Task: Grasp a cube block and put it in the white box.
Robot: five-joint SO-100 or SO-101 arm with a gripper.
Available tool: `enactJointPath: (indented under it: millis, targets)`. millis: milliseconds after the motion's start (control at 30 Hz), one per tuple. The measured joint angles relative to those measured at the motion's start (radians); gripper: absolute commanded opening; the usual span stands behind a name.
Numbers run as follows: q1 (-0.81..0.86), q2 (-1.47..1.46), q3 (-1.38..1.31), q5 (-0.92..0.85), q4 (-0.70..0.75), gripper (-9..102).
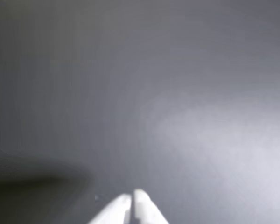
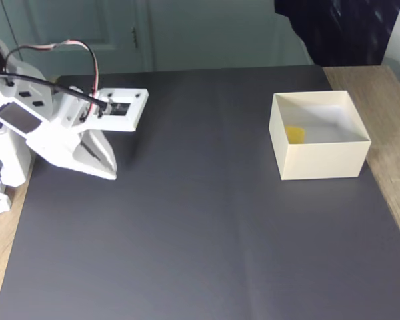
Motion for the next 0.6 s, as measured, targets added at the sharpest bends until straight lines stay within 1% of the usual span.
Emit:
enactJointPath:
  millis: [300, 600]
  targets:
    - [-0.008, 0.0, 0.025, -0.279, 0.14, 0]
    - [-0.008, 0.0, 0.052, -0.374, 0.153, 1]
